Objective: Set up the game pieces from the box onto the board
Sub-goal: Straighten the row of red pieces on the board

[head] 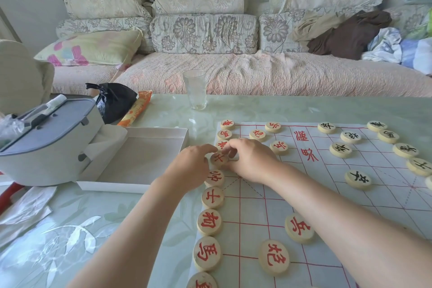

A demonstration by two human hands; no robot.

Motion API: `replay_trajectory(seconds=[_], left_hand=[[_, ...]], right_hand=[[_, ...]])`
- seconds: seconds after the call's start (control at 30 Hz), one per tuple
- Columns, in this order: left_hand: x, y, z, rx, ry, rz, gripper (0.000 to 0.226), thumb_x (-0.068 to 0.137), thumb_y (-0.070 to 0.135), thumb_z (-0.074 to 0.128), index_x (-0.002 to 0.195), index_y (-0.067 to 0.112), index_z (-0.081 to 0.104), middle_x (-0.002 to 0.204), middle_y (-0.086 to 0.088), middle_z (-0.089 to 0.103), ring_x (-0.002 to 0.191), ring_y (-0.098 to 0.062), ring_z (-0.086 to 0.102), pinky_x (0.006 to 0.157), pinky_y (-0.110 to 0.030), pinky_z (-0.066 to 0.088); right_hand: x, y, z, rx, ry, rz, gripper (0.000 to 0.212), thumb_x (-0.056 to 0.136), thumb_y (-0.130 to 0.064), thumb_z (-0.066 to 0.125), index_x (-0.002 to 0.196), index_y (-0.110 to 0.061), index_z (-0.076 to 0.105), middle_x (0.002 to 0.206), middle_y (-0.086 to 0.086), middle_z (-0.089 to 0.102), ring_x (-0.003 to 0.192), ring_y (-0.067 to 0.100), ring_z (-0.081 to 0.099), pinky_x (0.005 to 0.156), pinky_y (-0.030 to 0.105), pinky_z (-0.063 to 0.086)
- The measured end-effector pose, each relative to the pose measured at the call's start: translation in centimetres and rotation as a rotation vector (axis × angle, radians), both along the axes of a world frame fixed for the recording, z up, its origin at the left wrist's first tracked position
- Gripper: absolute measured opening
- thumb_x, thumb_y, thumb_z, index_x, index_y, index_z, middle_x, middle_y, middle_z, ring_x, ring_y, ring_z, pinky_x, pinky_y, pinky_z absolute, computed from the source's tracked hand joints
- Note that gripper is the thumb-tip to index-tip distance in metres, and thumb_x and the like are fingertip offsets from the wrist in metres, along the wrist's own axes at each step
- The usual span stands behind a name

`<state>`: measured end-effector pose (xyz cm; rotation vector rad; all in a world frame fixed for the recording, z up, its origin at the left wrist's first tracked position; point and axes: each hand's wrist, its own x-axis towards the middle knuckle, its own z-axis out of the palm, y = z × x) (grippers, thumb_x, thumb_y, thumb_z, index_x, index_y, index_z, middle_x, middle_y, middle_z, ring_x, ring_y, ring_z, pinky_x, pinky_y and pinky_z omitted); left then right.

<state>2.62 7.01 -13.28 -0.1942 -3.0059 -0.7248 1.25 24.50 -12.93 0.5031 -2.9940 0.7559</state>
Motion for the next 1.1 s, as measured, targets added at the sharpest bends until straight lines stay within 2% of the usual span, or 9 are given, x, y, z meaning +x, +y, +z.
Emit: replay_trajectory(seconds=[0.1, 0.23, 0.33, 0.47, 0.63, 0.7, 0.83, 0.93, 1.1], left_hand=[[0.0, 0.0, -0.1, 0.023, -0.008, 0.003, 0.051, 0.092, 0.005, 0.034, 0.126, 0.033, 0.058, 0.128, 0.004, 0.059, 0.109, -0.016, 0.055, 0.080, -0.021, 0.041], [0.1, -0.2, 0.1, 0.000, 0.049, 0.020, 0.048, 0.091, 0.002, 0.038, 0.127, 0.025, 0.058, 0.121, 0.005, 0.060, 0.113, -0.014, 0.052, 0.085, -0.019, 0.038], [0.1, -0.4, 0.0, -0.008, 0.058, 0.020, 0.044, 0.093, 0.005, 0.042, 0.127, 0.028, 0.059, 0.123, 0.006, 0.057, 0.113, -0.015, 0.051, 0.085, -0.019, 0.037], [-0.1, -0.1, 0.0, -0.008, 0.024, 0.031, 0.034, 0.092, 0.012, 0.047, 0.113, 0.029, 0.068, 0.116, 0.004, 0.062, 0.094, -0.012, 0.052, 0.075, -0.021, 0.040], [0.0, -0.1, 0.0, 0.004, 0.018, 0.049, 0.025, 0.093, 0.021, 0.052, 0.108, 0.030, 0.069, 0.102, 0.003, 0.066, 0.083, -0.013, 0.055, 0.068, -0.023, 0.043], [0.0, -0.1, 0.0, 0.008, 0.017, 0.041, 0.025, 0.093, 0.021, 0.052, 0.109, 0.030, 0.069, 0.104, 0.004, 0.065, 0.087, -0.013, 0.055, 0.070, -0.022, 0.041], [-0.6, -0.4, 0.3, 0.032, 0.057, 0.029, 0.032, 0.093, 0.017, 0.051, 0.122, 0.026, 0.062, 0.123, 0.004, 0.057, 0.109, -0.016, 0.054, 0.082, -0.020, 0.037], [-1.7, -0.6, 1.1, 0.050, 0.039, 0.057, 0.036, 0.095, 0.016, 0.047, 0.128, 0.024, 0.058, 0.127, 0.003, 0.059, 0.113, -0.016, 0.056, 0.087, -0.021, 0.038], [-4.1, 0.1, 1.3, 0.025, -0.046, 0.065, 0.035, 0.095, 0.017, 0.044, 0.124, 0.025, 0.060, 0.123, 0.002, 0.063, 0.110, -0.018, 0.059, 0.089, -0.025, 0.045]], right_hand=[[-0.1, -0.1, -0.1, -0.002, -0.019, -0.007, 0.035, 0.080, -0.060, 0.069, 0.106, -0.038, 0.064, 0.101, -0.016, 0.063, 0.090, 0.009, 0.059, 0.070, 0.030, 0.043], [-0.5, 0.3, -0.2, 0.011, -0.002, -0.038, 0.018, 0.087, -0.043, 0.067, 0.104, -0.039, 0.063, 0.099, -0.017, 0.062, 0.089, 0.009, 0.057, 0.066, 0.028, 0.038], [-0.4, 0.2, -0.1, -0.011, -0.010, -0.024, 0.019, 0.086, -0.041, 0.067, 0.105, -0.040, 0.063, 0.101, -0.018, 0.063, 0.092, 0.008, 0.058, 0.068, 0.028, 0.042], [0.2, -0.5, -0.1, -0.028, -0.012, 0.003, 0.025, 0.085, -0.050, 0.069, 0.106, -0.038, 0.066, 0.106, -0.016, 0.065, 0.093, 0.009, 0.058, 0.072, 0.028, 0.040], [0.4, -0.5, 0.0, -0.034, -0.025, 0.003, 0.030, 0.082, -0.055, 0.070, 0.105, -0.037, 0.068, 0.102, -0.016, 0.065, 0.089, 0.009, 0.057, 0.068, 0.027, 0.038], [0.3, -0.5, -0.1, -0.042, -0.036, -0.001, 0.029, 0.081, -0.056, 0.070, 0.104, -0.037, 0.067, 0.100, -0.017, 0.064, 0.088, 0.008, 0.058, 0.065, 0.025, 0.038], [-0.9, 0.2, 0.0, -0.096, 0.001, -0.064, 0.022, 0.085, -0.045, 0.069, 0.106, -0.040, 0.063, 0.101, -0.018, 0.064, 0.095, 0.008, 0.060, 0.070, 0.025, 0.041], [-1.7, 0.9, 0.5, -0.141, 0.031, -0.098, 0.026, 0.085, -0.040, 0.072, 0.109, -0.038, 0.063, 0.102, -0.018, 0.064, 0.096, 0.006, 0.060, 0.069, 0.020, 0.039], [-3.4, 1.1, -0.4, -0.042, 0.034, -0.103, 0.033, 0.089, -0.024, 0.064, 0.119, -0.038, 0.062, 0.116, -0.015, 0.063, 0.107, 0.012, 0.058, 0.076, 0.027, 0.039]])
